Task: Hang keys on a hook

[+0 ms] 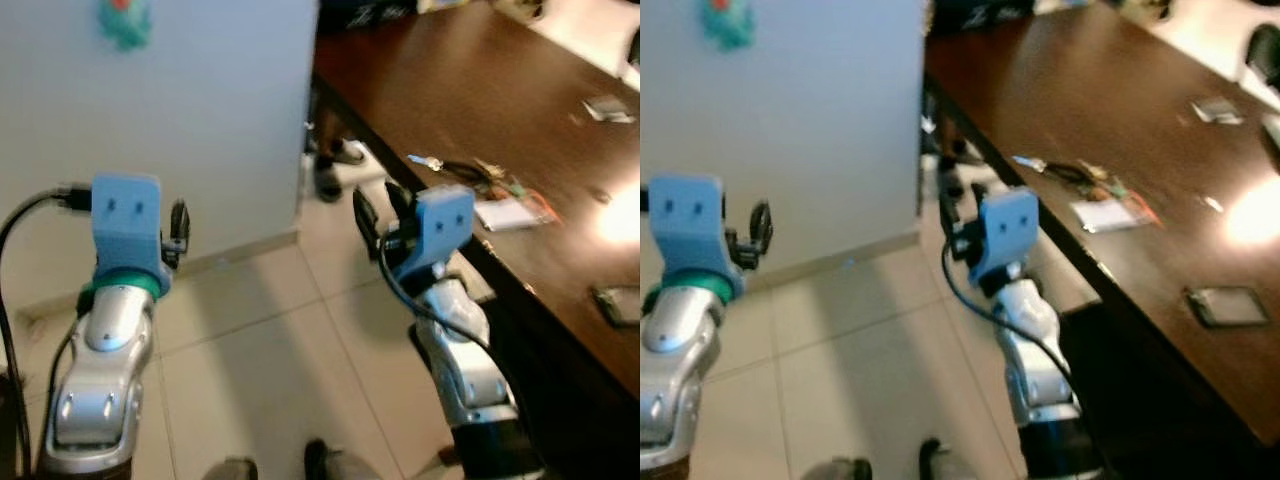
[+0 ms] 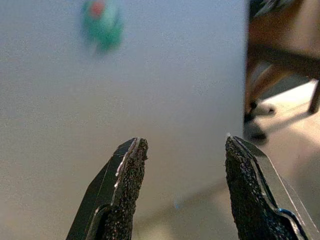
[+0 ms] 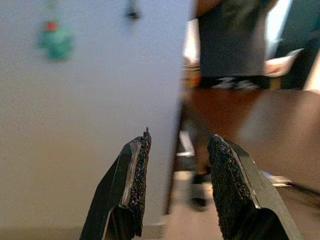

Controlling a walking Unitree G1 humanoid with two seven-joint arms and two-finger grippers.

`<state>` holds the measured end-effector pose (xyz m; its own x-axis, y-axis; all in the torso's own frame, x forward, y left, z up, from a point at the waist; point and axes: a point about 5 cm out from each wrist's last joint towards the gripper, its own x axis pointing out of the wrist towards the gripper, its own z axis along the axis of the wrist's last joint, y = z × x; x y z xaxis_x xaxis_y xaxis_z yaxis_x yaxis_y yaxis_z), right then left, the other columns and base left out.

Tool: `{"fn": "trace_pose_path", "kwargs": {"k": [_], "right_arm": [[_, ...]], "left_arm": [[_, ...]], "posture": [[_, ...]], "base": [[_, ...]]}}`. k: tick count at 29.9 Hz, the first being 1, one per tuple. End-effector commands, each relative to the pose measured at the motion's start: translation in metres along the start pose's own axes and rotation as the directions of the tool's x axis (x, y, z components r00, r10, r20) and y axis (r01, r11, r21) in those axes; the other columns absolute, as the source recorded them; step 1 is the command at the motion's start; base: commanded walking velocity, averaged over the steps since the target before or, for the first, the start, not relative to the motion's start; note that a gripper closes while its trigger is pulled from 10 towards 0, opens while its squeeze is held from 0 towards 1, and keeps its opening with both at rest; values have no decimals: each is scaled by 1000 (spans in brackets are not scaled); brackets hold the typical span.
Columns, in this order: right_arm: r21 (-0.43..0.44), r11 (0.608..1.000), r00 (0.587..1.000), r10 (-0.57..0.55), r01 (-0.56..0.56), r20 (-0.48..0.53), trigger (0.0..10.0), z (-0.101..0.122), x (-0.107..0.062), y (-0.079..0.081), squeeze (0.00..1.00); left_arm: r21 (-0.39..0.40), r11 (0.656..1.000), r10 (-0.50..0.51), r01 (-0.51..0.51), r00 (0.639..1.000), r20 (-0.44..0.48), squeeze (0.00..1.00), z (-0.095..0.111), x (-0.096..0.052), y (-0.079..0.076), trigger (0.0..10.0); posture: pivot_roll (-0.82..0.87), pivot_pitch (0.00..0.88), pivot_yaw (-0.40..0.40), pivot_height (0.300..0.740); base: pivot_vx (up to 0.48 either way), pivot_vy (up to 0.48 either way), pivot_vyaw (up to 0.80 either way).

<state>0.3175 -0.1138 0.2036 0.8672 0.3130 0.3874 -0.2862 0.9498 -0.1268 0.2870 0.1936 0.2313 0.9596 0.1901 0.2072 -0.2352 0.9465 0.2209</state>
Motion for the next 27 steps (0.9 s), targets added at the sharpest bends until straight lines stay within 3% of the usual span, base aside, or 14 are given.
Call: {"fn": "trace_pose_path", "kwargs": {"k": [1,7,12,19,22,27], "right_arm": [[5,1000,1000,-18,18,-13,10000,-5,-1,-3,0],[-11,999,999,-33,32,-7,10000,-3,2,-10,0],[-43,999,999,-21,19,-43,10000,-11,3,-17,0],[-59,998,998,-17,14,-58,10000,-14,4,-21,0],[-59,998,997,-22,18,-72,10000,-17,6,-27,0],[-61,998,996,-15,9,-85,10000,-19,6,-29,0]], "left_arm": [[17,1000,0,-1,1000,10,0,1,5,7,10000],[52,998,-37,36,999,26,0,10,15,20,10000],[101,978,-176,180,983,-48,0,-10,13,22,10000],[95,981,-164,170,984,-73,0,-18,17,29,10000],[88,984,-144,152,985,-95,0,-23,24,45,10000],[97,985,-133,143,986,-103,0,-26,27,54,10000]], "posture": [[125,99,77,740],[127,98,81,740],[133,102,80,740],[133,100,77,740],[135,98,74,740],[133,98,73,740]], "base": [[0,0,-800],[0,0,-800],[0,0,-800],[0,0,-800],[0,0,-800],[0,0,-800]]}}
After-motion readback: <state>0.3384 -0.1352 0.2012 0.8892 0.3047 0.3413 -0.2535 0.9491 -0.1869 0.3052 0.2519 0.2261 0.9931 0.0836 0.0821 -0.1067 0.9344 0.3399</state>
